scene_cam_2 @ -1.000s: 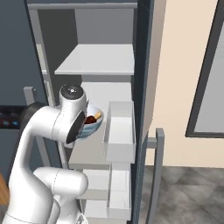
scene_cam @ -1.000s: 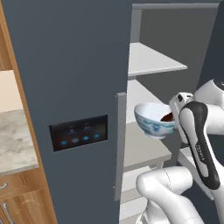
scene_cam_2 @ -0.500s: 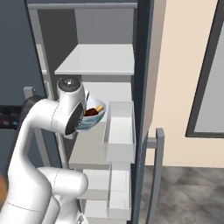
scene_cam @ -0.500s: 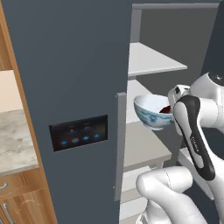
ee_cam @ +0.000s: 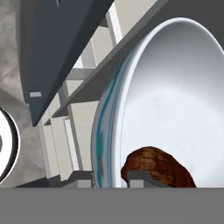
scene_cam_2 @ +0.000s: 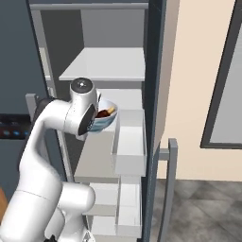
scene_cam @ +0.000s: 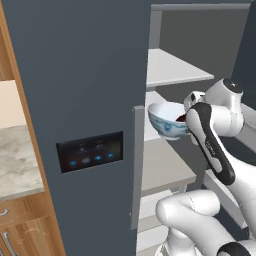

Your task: Place one of the steaks on the plate and the other in the bowl. Then place the bowl in the fridge.

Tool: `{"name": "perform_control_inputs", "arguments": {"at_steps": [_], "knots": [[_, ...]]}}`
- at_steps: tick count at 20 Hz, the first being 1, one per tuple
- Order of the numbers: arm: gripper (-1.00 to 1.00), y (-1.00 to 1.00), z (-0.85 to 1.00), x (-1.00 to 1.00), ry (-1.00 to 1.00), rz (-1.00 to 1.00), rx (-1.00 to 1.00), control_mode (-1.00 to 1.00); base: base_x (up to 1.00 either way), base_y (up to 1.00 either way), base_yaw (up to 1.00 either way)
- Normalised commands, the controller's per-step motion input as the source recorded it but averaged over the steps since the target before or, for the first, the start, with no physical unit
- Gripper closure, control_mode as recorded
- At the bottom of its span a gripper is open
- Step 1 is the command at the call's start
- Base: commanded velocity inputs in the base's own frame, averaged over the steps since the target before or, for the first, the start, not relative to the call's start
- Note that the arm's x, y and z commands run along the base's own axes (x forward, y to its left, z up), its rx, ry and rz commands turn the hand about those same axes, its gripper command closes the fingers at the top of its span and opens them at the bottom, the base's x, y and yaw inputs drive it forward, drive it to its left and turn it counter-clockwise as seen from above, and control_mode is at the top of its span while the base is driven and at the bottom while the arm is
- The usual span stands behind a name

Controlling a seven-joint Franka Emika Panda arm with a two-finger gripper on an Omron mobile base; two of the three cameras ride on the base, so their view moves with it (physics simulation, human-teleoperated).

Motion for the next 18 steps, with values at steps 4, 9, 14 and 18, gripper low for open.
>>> {"name": "perform_control_inputs", "arguments": {"at_steps": [4, 9, 14, 18], "knots": [[1.0, 0.0, -0.03, 0.53, -0.02, 0.0, 0.0, -1.0, 0.0, 0.0, 0.0], [1.0, 0.0, -0.22, 0.47, -0.07, 0.0, -0.01, -1.0, 0.0, 0.0, 0.0], [1.0, 0.0, -0.43, 0.35, -0.16, 0.0, 0.0, -1.0, 0.0, 0.0, 0.0], [1.0, 0.0, -0.24, 0.36, -0.02, 0.0, 0.0, -1.0, 0.0, 0.0, 0.0]]}}
